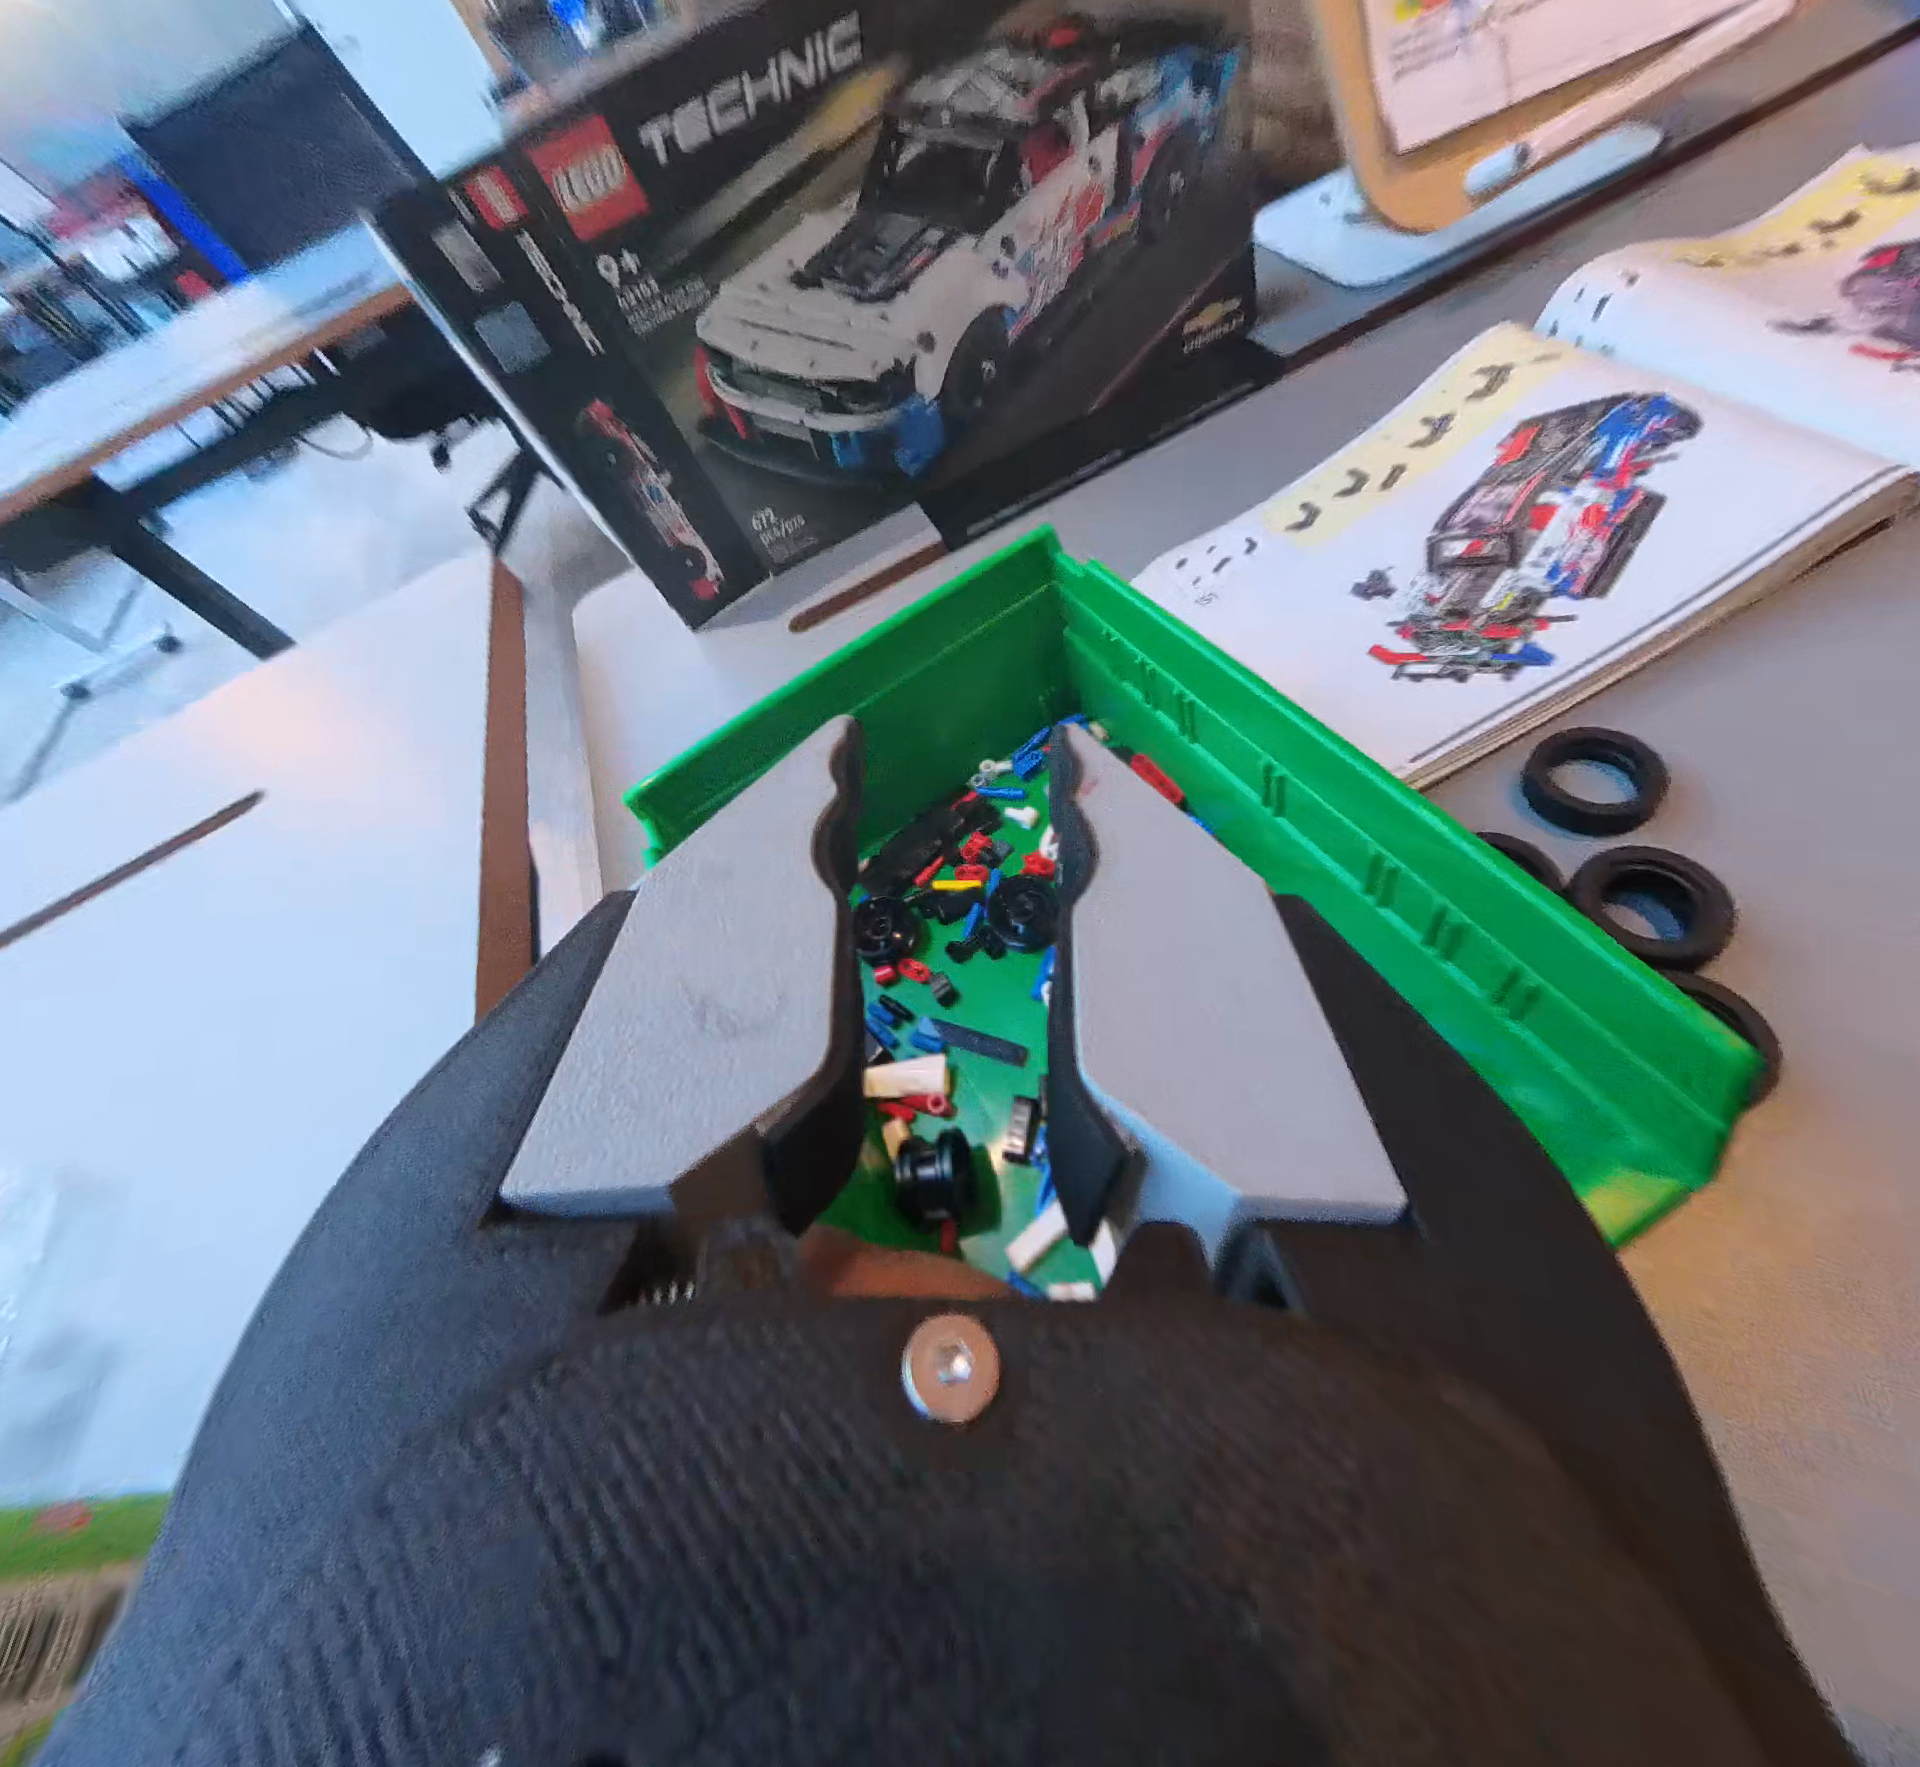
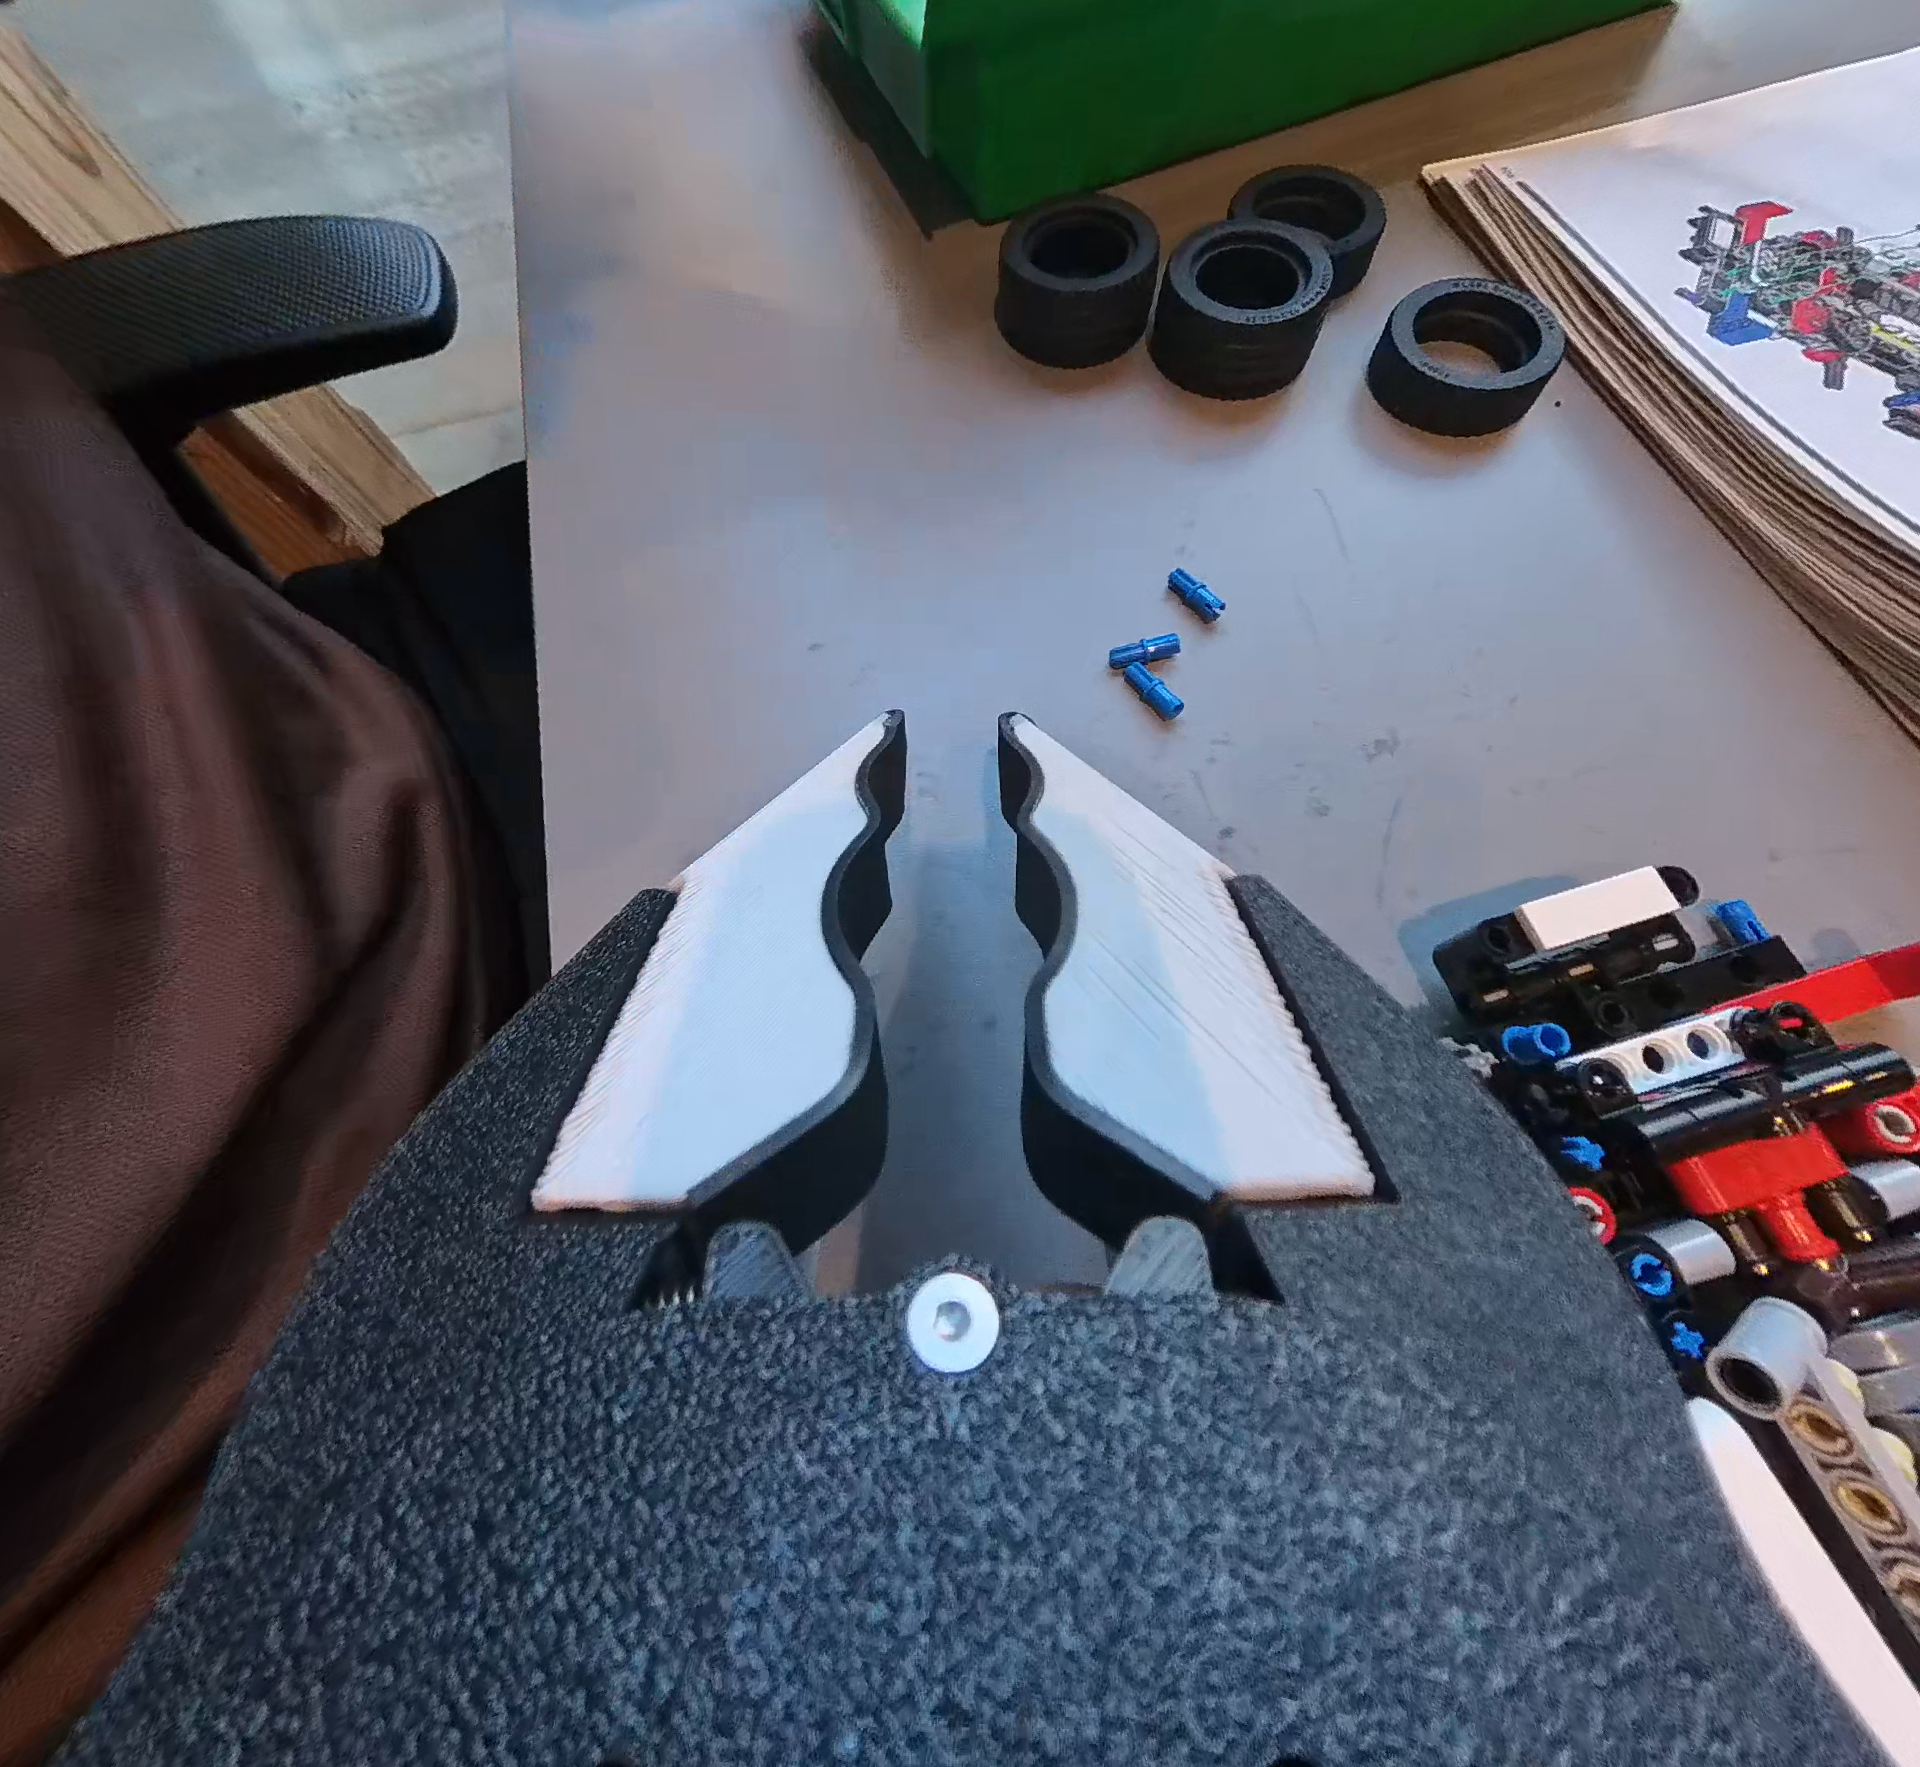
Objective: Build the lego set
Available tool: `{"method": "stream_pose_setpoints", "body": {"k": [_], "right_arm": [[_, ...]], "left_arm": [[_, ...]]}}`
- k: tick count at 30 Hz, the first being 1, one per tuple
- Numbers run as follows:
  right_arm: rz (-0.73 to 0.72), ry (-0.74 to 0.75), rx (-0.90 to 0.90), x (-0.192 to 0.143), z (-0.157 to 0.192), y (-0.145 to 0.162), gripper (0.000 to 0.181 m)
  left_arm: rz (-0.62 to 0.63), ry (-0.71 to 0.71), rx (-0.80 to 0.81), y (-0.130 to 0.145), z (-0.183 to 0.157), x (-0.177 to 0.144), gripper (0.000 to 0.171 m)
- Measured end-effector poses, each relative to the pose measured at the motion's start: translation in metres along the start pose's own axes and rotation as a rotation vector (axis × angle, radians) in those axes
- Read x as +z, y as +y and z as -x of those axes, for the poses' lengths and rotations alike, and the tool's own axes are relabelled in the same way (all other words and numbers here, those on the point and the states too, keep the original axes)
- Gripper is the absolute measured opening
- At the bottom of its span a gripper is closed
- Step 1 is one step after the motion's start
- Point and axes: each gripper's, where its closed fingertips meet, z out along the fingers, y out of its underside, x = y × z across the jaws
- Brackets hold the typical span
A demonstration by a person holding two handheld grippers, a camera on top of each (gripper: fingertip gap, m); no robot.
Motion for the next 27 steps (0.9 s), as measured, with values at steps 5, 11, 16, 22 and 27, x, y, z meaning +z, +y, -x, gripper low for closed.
{"method": "stream_pose_setpoints", "body": {"k": [5, 11, 16, 22, 27], "right_arm": [[-0.008, 0.007, -0.003, -0.001, 0.000, -0.001, 0.017], [-0.023, -0.010, 0.021, -0.002, -0.001, -0.003, 0.017], [-0.044, -0.028, 0.057, -0.004, -0.004, -0.006, 0.010], [-0.048, -0.020, 0.048, -0.002, -0.007, -0.008, 0.010], [-0.032, -0.041, 0.023, 0.001, -0.004, -0.007, 0.010]], "left_arm": [[0.268, 0.096, 0.049, 0.043, 0.016, 0.061, 0.032], [0.543, 0.108, 0.237, 0.082, 0.042, 0.108, 0.030], [0.613, 0.171, 0.292, 0.101, 0.033, 0.139, 0.030], [0.683, 0.081, 0.366, 0.116, 0.054, 0.148, 0.026], [0.650, 0.106, 0.234, 0.113, 0.048, 0.145, 0.025]]}}
